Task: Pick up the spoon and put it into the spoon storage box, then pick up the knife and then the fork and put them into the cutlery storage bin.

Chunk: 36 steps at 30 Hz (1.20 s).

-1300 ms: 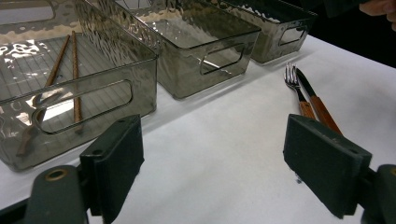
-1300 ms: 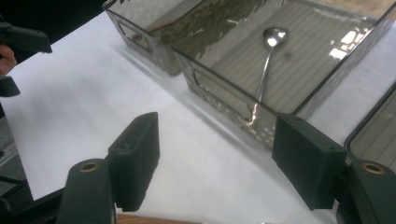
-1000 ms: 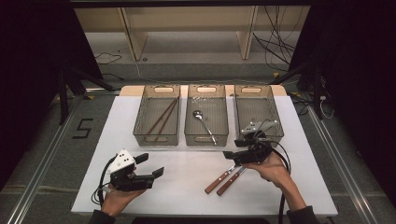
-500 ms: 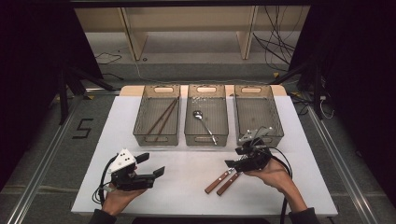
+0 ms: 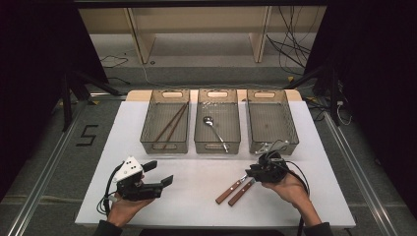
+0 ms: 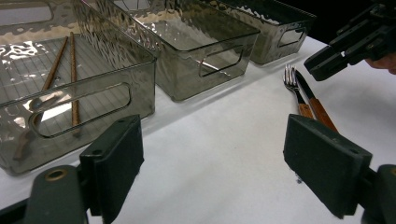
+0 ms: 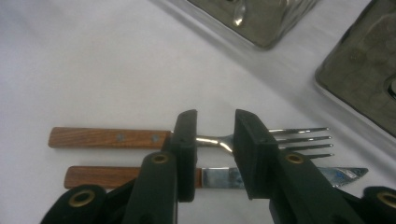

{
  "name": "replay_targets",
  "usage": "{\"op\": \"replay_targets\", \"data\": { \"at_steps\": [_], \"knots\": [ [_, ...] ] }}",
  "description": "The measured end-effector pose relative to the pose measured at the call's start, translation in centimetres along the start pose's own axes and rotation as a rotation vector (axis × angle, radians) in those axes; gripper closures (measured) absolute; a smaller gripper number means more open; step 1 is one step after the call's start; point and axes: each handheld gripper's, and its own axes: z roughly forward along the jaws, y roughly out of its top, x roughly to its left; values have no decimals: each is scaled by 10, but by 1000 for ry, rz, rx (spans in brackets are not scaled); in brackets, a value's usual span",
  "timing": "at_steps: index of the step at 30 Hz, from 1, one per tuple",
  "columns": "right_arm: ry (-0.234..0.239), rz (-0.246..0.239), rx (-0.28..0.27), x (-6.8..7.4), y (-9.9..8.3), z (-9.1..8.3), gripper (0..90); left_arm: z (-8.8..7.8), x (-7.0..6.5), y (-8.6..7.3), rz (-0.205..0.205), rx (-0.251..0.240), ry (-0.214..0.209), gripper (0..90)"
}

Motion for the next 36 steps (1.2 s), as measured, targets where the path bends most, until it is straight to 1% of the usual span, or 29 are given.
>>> {"op": "replay_targets", "data": {
  "at_steps": [4, 5, 6, 8, 10, 12, 14, 18, 22, 26, 29, 33, 36],
  "knots": [
    [-6, 6, -8, -2, -4, 2, 754, -1, 1, 0, 1, -4, 1, 196],
    [-8, 12, -6, -2, -5, 2, 773, -1, 1, 0, 1, -3, 1, 196],
    [-13, 4, -10, -3, -6, 3, 795, -1, 1, 0, -1, -3, 2, 196],
    [-18, 11, -7, -3, -7, 4, 832, -1, 1, 0, 2, -2, 1, 196],
    [-26, 5, -7, -4, -9, 4, 864, -1, 0, 0, 3, -4, 1, 196],
    [-27, 0, -6, -5, -10, 5, 887, -1, 0, 0, 1, -4, 2, 196],
    [-33, 7, -9, -6, -11, 6, 898, -2, 0, -1, -1, -6, 2, 196],
    [-38, 4, -15, -7, -11, 8, 900, -3, 1, 0, -3, -9, 4, 196],
    [-51, 1, -6, -8, -12, 11, 900, -1, 1, 0, -2, -4, -1, 196],
    [-49, 0, -3, -10, -15, 14, 900, 0, 0, 0, 7, 2, -2, 196],
    [-42, 5, -5, -12, -15, 16, 900, -1, 0, 0, 0, -6, -2, 196],
    [-39, 2, 2, -10, -16, 19, 900, -2, -1, 0, 4, -10, 0, 196],
    [-46, -2, 12, -9, -17, 22, 900, -2, -1, 0, 7, -13, -4, 196]
  ]
}}
